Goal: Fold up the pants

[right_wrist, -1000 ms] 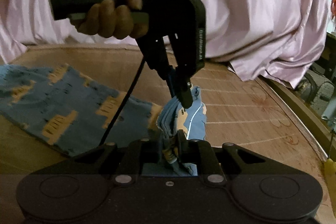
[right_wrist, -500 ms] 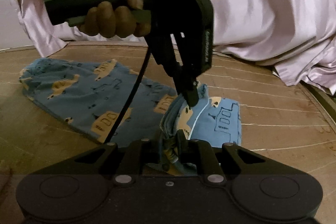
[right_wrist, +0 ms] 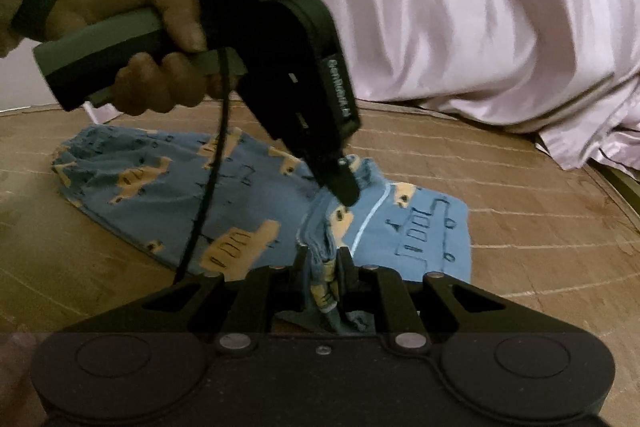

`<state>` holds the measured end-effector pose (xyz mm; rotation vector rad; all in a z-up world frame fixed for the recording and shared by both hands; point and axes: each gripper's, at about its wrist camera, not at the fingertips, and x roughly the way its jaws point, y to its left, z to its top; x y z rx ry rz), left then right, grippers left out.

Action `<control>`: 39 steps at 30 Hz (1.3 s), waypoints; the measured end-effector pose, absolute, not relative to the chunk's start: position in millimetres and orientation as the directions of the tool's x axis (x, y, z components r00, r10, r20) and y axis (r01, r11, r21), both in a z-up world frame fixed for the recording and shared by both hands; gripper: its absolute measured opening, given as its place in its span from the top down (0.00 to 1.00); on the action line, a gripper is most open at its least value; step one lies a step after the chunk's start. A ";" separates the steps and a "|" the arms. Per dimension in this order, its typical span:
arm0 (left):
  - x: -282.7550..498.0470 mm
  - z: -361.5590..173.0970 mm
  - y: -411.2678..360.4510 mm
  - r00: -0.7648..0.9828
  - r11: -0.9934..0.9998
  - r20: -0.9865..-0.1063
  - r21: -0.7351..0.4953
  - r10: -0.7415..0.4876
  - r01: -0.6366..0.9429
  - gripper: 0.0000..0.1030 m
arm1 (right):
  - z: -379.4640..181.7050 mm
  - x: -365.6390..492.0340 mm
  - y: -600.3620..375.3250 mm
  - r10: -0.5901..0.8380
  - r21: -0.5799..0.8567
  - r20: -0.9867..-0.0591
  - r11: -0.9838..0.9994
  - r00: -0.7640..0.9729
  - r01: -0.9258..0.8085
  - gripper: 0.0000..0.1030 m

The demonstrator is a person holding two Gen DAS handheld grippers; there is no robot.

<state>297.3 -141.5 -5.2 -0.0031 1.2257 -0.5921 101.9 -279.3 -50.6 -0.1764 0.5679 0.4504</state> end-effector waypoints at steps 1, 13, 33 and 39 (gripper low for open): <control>297.8 -4.6 -138.2 0.209 0.849 -0.878 -0.317 -0.432 0.424 0.90 | -49.8 101.7 -275.2 0.371 -0.033 -0.554 0.884 0.745 -0.466 0.87; 295.7 -10.2 -73.2 0.205 0.864 -0.866 -0.373 -0.455 0.338 0.90 | -38.0 97.5 -228.6 0.438 -0.024 -0.537 0.846 0.721 -0.532 0.87; 281.1 -5.2 25.1 0.254 0.857 -0.824 -0.448 -0.506 0.254 0.90 | -22.7 100.2 -159.6 0.550 0.014 -0.538 0.764 0.639 -0.646 0.87; 276.8 -6.4 40.7 0.256 0.864 -0.831 -0.438 -0.494 0.247 0.90 | -25.3 99.7 -147.6 0.568 0.029 -0.553 0.744 0.610 -0.667 0.87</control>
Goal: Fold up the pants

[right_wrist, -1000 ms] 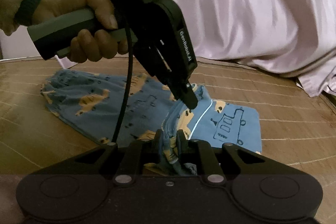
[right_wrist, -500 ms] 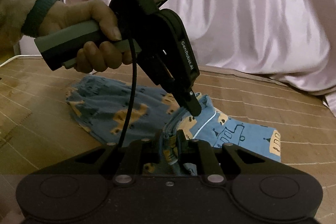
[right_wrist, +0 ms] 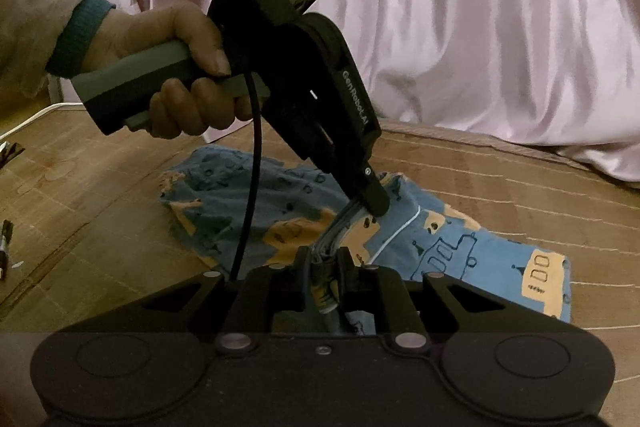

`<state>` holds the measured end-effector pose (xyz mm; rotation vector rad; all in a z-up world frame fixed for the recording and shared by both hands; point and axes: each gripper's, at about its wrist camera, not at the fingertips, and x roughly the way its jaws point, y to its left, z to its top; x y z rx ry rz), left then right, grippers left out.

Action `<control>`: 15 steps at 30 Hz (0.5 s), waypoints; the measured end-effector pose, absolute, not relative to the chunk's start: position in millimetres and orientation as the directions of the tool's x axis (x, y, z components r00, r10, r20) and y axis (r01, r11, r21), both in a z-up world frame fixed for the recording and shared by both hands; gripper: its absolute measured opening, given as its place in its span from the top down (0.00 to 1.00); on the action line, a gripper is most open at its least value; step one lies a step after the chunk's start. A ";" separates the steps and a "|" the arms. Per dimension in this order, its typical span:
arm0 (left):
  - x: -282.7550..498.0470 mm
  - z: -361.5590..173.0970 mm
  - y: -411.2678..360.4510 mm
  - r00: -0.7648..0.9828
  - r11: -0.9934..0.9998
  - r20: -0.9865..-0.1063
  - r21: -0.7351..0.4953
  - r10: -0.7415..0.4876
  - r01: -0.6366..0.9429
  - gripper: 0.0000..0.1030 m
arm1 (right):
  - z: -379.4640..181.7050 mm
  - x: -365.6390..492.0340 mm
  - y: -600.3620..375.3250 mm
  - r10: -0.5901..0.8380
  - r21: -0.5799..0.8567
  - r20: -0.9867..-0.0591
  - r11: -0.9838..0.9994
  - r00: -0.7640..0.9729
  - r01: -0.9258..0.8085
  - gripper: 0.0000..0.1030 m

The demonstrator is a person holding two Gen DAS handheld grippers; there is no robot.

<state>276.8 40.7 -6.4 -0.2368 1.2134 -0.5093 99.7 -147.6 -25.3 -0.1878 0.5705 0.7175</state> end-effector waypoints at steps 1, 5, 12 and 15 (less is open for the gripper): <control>275.7 -6.6 42.9 0.256 0.865 -0.831 -0.436 -0.493 0.248 0.90 | -25.5 99.3 -146.0 0.570 0.032 -0.555 0.742 0.605 -0.670 0.87; 271.8 -9.1 52.7 0.256 0.873 -0.839 -0.425 -0.479 0.241 0.90 | -26.6 98.4 -139.0 0.578 0.031 -0.560 0.731 0.594 -0.682 0.87; 271.5 -14.9 68.6 0.257 0.884 -0.850 -0.411 -0.460 0.224 0.90 | -33.2 102.5 -127.8 0.574 0.033 -0.577 0.727 0.581 -0.685 0.87; 273.4 -13.0 69.4 0.259 0.883 -0.849 -0.408 -0.460 0.232 0.90 | -34.7 102.9 -124.6 0.570 0.029 -0.582 0.728 0.581 -0.685 0.87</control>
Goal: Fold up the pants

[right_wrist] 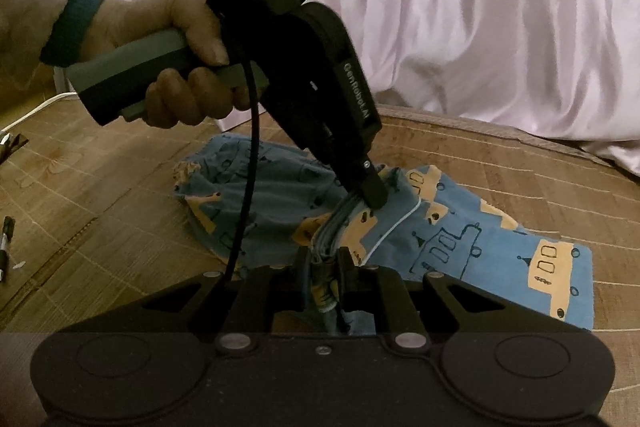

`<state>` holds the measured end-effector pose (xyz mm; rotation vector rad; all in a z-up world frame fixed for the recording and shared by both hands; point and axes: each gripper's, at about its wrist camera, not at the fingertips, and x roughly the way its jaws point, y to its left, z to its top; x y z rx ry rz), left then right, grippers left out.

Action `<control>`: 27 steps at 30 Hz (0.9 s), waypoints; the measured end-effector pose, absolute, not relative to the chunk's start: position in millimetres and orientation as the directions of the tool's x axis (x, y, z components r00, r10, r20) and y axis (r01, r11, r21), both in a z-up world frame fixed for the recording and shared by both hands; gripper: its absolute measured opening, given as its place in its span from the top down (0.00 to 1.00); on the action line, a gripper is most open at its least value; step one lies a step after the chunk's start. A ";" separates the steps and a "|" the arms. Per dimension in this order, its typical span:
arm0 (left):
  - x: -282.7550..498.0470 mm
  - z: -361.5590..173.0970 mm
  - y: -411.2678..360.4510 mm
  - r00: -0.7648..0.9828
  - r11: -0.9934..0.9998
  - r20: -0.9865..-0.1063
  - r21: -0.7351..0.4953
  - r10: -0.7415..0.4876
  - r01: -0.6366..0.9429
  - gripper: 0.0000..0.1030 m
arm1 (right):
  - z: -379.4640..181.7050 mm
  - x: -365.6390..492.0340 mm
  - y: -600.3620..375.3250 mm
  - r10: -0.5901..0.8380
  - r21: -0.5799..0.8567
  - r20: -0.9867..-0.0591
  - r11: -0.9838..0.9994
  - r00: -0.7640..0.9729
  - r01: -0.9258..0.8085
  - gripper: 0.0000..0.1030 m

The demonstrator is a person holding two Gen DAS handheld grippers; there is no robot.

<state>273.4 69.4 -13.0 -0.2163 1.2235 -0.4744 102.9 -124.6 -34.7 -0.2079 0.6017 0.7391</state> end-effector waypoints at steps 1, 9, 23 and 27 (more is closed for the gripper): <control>273.8 -11.5 68.9 0.261 0.881 -0.848 -0.405 -0.462 0.243 0.90 | -34.1 102.0 -124.4 0.568 0.024 -0.581 0.728 0.583 -0.685 0.87; 274.2 -1.6 66.5 0.273 0.879 -0.847 -0.380 -0.456 0.289 0.90 | -34.2 100.3 -120.6 0.565 0.019 -0.579 0.730 0.587 -0.684 0.87; 268.7 -14.5 77.2 0.307 0.942 -0.896 -0.269 -0.321 0.202 0.59 | -43.7 106.7 -118.9 0.577 0.059 -0.629 0.704 0.521 -0.708 0.35; 250.1 -6.2 83.9 0.396 0.967 -0.886 -0.190 -0.242 0.167 0.33 | -29.5 108.5 -137.9 0.548 -0.002 -0.609 0.722 0.573 -0.692 0.18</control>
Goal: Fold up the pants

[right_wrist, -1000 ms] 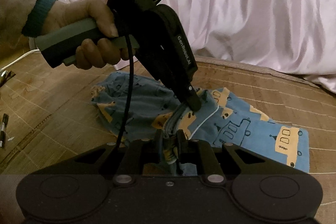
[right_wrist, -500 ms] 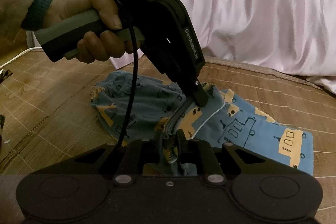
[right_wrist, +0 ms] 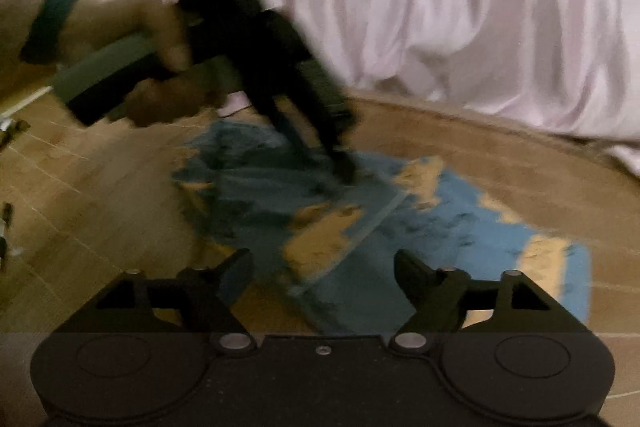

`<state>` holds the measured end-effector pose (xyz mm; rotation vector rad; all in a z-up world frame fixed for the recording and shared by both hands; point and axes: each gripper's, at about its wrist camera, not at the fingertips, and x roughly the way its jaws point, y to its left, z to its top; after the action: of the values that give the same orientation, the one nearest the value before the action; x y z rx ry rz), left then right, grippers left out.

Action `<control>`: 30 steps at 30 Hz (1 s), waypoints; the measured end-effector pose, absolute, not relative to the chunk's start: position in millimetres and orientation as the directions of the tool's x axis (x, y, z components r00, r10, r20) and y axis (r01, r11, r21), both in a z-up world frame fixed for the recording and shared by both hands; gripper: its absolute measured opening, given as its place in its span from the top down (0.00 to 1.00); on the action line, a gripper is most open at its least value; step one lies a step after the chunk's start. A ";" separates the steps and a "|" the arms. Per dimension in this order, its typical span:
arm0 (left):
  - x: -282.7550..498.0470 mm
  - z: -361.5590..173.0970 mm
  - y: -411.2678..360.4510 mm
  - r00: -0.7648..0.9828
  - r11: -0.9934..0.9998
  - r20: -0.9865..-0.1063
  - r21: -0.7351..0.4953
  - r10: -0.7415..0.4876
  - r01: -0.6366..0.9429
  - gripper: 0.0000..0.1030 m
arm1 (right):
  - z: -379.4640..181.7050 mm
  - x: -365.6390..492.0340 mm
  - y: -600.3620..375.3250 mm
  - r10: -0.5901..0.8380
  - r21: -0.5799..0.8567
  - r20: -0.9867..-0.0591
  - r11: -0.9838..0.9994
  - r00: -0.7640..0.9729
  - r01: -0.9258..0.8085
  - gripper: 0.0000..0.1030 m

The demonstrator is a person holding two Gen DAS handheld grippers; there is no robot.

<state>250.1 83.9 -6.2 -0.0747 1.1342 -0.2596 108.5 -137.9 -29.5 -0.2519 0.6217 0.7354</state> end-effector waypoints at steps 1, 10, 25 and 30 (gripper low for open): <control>244.5 -5.0 83.3 0.412 0.971 -0.882 -0.178 -0.230 0.162 0.32 | -28.0 110.8 -144.6 0.505 -0.044 -0.612 0.746 0.608 -0.664 0.17; 194.9 -10.8 46.6 0.530 0.989 -0.840 -0.052 -0.120 0.141 0.28 | -48.0 147.3 -211.6 0.125 -0.227 -0.667 0.905 0.734 -0.359 0.13; 155.3 -14.4 101.4 0.569 0.998 -0.822 0.000 0.034 -0.061 0.15 | -52.1 134.6 -218.3 0.063 -0.354 -0.554 0.885 0.830 -0.304 0.01; 114.6 -9.4 159.3 0.658 0.944 -0.739 -0.098 0.143 -0.316 0.12 | -44.2 123.6 -194.1 0.200 -0.294 -0.506 0.874 0.839 -0.386 0.01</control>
<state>114.6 159.3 -9.4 -0.2265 0.8132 0.2624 123.6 -194.1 -44.2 -0.4007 0.4836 0.3185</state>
